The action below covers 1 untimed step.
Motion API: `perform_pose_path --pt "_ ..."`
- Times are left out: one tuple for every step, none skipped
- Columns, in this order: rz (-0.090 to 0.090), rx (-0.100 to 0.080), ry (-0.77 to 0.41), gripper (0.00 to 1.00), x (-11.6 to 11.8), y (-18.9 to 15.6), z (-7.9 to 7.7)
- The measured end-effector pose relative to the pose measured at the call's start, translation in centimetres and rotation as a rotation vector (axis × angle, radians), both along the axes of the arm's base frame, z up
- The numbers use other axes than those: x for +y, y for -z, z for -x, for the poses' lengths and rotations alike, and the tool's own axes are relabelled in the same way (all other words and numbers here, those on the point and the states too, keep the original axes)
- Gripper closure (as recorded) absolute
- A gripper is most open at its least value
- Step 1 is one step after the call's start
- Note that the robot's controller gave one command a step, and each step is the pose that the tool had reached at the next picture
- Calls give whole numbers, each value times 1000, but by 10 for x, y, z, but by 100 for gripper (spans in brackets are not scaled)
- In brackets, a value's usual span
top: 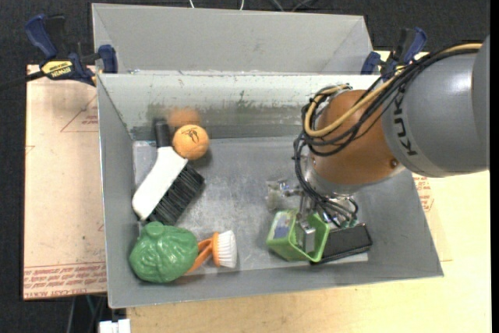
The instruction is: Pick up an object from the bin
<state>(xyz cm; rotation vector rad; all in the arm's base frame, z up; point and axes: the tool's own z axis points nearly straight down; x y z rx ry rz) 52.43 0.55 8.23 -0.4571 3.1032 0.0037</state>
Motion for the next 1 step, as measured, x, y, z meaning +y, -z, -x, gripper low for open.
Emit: perform_pose_path --pt "1 -4 -130 0 22 -44 -77"
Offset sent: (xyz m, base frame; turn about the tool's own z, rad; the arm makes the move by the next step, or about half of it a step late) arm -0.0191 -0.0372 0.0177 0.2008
